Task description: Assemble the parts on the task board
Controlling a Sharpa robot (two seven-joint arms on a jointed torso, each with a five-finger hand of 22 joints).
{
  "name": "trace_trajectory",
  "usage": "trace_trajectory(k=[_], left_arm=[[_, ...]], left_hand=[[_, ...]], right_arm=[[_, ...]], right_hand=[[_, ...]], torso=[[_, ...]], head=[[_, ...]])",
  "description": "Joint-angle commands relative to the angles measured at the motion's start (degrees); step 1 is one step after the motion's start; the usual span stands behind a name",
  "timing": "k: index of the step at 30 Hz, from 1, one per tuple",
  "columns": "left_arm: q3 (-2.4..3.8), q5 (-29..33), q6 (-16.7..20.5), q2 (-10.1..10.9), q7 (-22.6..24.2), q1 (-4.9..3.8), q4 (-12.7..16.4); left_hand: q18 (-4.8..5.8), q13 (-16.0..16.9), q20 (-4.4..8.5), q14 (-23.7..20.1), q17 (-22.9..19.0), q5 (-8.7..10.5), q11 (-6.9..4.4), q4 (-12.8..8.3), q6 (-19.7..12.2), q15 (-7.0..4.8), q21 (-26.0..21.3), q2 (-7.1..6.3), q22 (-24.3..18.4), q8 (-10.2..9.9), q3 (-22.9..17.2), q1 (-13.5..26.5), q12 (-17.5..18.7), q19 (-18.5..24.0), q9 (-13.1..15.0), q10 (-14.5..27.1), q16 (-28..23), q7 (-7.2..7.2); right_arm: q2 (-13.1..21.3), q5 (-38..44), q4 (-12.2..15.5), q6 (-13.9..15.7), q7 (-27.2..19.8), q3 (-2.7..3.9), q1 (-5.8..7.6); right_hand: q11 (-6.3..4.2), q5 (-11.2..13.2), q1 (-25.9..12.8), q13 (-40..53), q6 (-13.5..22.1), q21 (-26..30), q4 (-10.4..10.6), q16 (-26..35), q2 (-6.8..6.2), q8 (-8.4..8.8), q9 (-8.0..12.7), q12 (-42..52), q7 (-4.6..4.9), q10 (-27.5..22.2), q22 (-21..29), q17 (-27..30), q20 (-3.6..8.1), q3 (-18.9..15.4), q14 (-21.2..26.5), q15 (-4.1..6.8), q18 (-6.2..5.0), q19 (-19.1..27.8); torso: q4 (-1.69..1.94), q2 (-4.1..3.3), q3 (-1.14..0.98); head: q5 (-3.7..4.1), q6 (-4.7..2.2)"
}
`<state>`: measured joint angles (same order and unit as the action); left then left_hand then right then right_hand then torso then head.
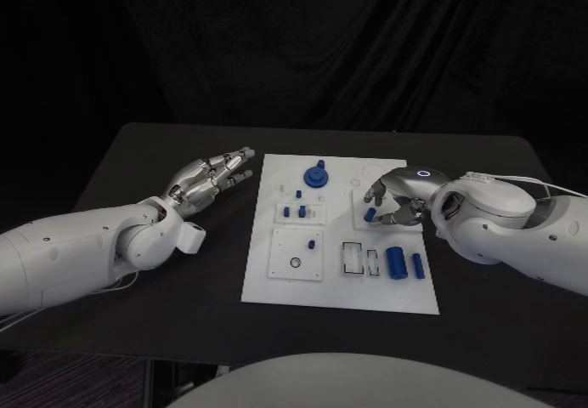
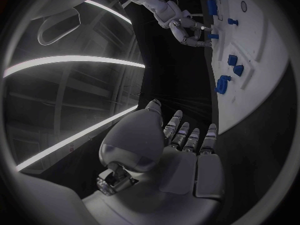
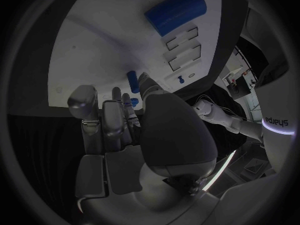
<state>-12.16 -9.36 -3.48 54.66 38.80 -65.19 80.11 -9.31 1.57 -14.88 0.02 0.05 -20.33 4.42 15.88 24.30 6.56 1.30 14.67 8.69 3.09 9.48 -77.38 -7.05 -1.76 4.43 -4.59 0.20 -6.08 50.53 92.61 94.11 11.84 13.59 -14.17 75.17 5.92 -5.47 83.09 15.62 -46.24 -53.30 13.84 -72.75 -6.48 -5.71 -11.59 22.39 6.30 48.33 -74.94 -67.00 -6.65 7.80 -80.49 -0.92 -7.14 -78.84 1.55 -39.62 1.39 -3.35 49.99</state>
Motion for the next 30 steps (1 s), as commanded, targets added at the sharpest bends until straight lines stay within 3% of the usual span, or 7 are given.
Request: trace_trajectory(k=[1,4,8,15,22,30], left_arm=[[0.05,0.61,-1.68,-0.28,9.48,0.13,-0.1],[0.05,0.61,-1.94,-0.42,9.26,0.2,-0.25],[0.05,0.61,-2.05,-0.54,8.94,0.34,-0.44],[0.05,0.61,-2.44,-0.71,8.19,0.73,-0.77],[0.05,0.61,-2.83,-1.1,7.46,1.23,-1.46],[0.05,0.61,-3.24,-1.28,6.6,1.64,-1.32]], left_hand=[[-1.05,0.05,-0.48,-0.02,-0.05,-1.55,0.69,-0.52,0.56,0.48,0.0,0.28,-0.17,-0.09,0.3,-1.6,-0.51,0.0,0.14,-0.22,-0.2,-0.21],[-1.06,0.09,-0.59,-0.02,-0.05,-2.12,0.87,-0.81,0.91,0.69,0.01,0.42,-0.18,-0.01,0.3,-2.24,-0.76,-0.04,0.21,-0.36,-0.2,-0.34],[-1.07,0.15,-0.8,-0.02,-0.05,-3.04,1.23,-1.39,2.09,0.91,0.04,0.6,-0.2,0.26,0.27,-3.31,-1.24,-0.11,0.46,-0.68,-0.2,-0.57],[-1.07,0.17,-0.91,0.02,-0.04,-3.85,1.45,-1.77,2.55,1.08,0.04,0.59,-0.3,0.37,0.27,-4.02,-1.48,-0.13,0.57,-0.84,-0.19,-0.78],[-1.09,0.2,-1.04,0.23,0.04,-5.08,1.71,-2.79,2.93,1.5,0.06,0.74,-0.38,0.45,-0.07,-5.35,-1.76,-0.2,0.67,-0.99,-0.1,-0.98],[-1.1,0.22,-1.1,0.37,0.09,-6.42,1.92,-4.68,3.0,1.67,0.06,0.76,-0.51,0.45,-0.98,-7.01,-1.94,-0.24,0.71,-1.06,-0.05,-1.11]], right_arm=[[-0.42,-0.11,-0.36,-1.27,0.25,0.03,-0.24],[-0.77,-0.12,-0.67,-1.17,0.14,0.03,-0.36],[-1.13,-0.12,-0.98,-0.84,0.04,0.03,-0.47],[-1.59,-0.12,-1.29,-0.42,-0.03,0.03,-0.62],[-2.24,-0.13,-1.61,-0.46,-0.1,0.03,-0.7],[-2.48,-0.13,-1.75,-0.73,-0.3,0.03,-0.73]], right_hand=[[-0.17,-2.09,0.91,-0.77,-0.86,0.15,-0.74,0.4,0.23,0.3,0.21,-1.02,-0.7,1.14,-6.89,0.13,-0.04,0.24,-0.35,0.16,0.92,-0.11],[-0.19,-6.3,2.16,-1.61,-2.21,0.27,-1.62,0.49,0.63,-0.18,0.12,-1.97,-0.94,2.41,-6.86,0.19,-0.05,1.21,-0.32,0.11,0.92,-0.01],[-0.5,-8.61,3.21,-2.34,-4.72,0.11,-2.13,0.39,1.01,-1.25,-0.47,-2.35,-1.25,5.15,-6.88,0.06,-0.01,2.92,-0.38,0.17,0.91,0.02],[-1.22,-7.03,4.0,-2.47,-7.4,-0.55,-2.49,0.27,1.5,-2.37,-1.47,-1.79,-1.35,8.8,-6.99,-0.1,0.32,4.65,-0.54,0.58,0.97,-0.13],[-2.07,-3.62,3.32,-2.49,-9.68,-1.16,-2.15,0.12,1.54,-3.27,-2.48,-1.57,-0.66,11.66,-7.06,-0.32,0.85,5.12,-0.84,1.21,1.02,-0.34],[-2.39,-2.69,3.25,-2.53,-9.89,-1.02,-2.16,0.43,1.19,-3.17,-2.69,-1.66,-0.22,12.61,-7.01,-0.01,1.1,5.12,-0.74,1.47,1.0,-0.28]], torso=[[-0.02,0.02,-0.01],[-0.03,0.01,-0.01],[-0.03,0.01,-0.01],[0.01,0.01,-0.01],[-0.03,0.0,-0.01],[-0.03,0.01,-0.01]], head=[[0.03,0.01],[-0.07,0.01],[-0.17,0.01],[-0.41,0.01],[-0.56,0.01],[-0.91,0.01]])
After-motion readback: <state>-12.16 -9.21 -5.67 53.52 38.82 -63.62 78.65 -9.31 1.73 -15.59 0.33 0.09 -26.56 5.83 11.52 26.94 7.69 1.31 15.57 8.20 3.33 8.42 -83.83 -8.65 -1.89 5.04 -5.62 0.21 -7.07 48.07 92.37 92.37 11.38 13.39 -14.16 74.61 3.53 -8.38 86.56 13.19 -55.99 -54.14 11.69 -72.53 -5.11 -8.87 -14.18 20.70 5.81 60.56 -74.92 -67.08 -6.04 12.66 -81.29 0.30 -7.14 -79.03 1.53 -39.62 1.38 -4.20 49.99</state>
